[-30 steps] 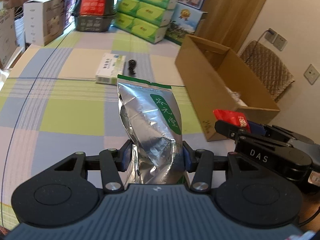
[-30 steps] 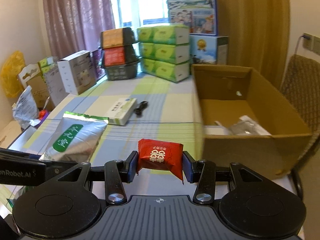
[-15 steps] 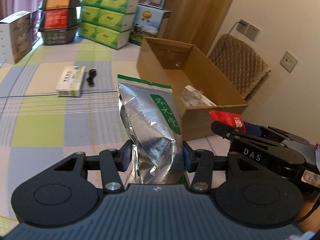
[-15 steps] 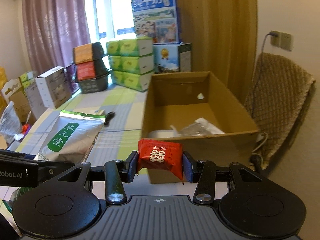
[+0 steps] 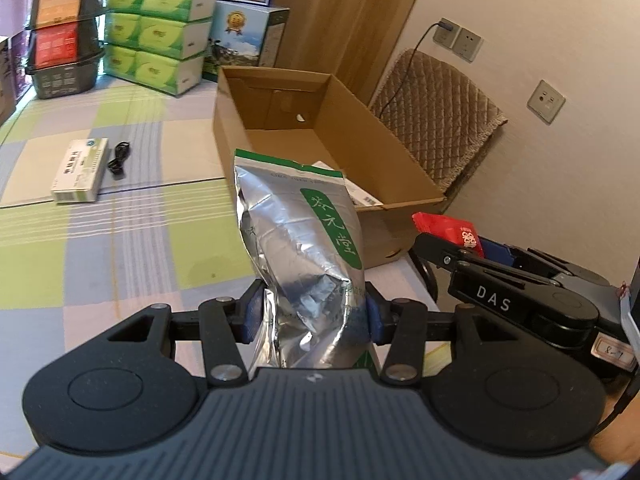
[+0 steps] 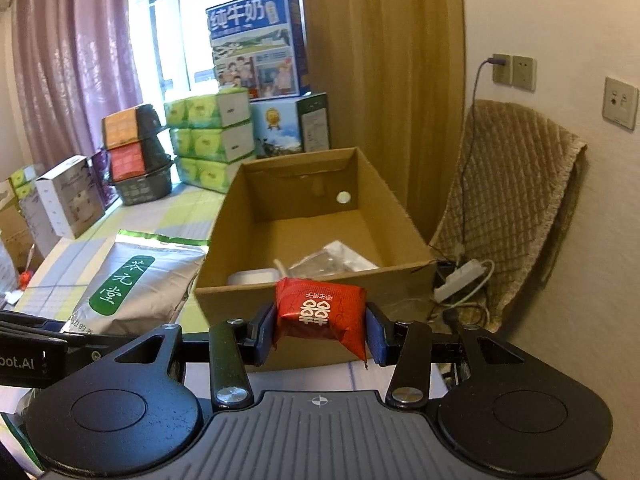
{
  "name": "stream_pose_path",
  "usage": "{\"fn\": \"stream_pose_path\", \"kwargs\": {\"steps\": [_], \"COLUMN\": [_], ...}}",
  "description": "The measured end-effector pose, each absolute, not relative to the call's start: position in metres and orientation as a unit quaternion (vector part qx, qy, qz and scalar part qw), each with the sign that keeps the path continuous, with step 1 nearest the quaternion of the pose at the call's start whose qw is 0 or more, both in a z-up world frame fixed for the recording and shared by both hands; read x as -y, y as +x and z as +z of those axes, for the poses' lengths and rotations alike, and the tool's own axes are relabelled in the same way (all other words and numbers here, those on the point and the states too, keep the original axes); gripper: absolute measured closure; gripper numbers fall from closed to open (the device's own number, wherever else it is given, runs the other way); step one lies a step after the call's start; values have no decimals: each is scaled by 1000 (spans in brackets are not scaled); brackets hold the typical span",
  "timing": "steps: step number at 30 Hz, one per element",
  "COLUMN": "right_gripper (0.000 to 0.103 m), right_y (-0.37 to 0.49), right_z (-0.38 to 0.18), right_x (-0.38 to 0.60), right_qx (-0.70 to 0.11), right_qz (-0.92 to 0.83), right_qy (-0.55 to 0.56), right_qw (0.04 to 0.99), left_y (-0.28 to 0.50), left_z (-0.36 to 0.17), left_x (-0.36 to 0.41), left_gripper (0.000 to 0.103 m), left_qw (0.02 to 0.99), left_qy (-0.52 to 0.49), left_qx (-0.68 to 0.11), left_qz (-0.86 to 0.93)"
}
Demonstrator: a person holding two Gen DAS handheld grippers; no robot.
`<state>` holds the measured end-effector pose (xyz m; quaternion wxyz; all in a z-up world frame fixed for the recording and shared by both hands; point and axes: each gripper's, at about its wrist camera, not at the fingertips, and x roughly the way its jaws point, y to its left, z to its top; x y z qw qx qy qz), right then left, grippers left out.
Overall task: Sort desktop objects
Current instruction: 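Carry the tea bag with the left gripper while the right gripper carries the candy to the cardboard box, then release the tea bag with the left gripper while the right gripper releases the candy into the box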
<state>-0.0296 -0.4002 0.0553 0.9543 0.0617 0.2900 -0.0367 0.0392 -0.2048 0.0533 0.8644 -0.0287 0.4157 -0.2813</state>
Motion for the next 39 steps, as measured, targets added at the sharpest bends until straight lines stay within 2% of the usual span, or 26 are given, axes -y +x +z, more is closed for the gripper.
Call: {"fn": "stream_pose_path", "kwargs": {"steps": [12,39], "right_gripper": [59,59], "right_y": [-19,62], "right_z": [64,81], "right_x": [428,444], "right_qx": [-285,-274], "right_qz": [-53,-35], "right_qy": [60,20], "right_qw": [955,961], "left_y": [58,139], "left_z": [57,69], "left_x": [233,266], "left_gripper": [59,59], "left_qw": [860,862], "left_qy": [-30,-33], "left_qx": [-417,-413], "left_qz": [-291,-292]}}
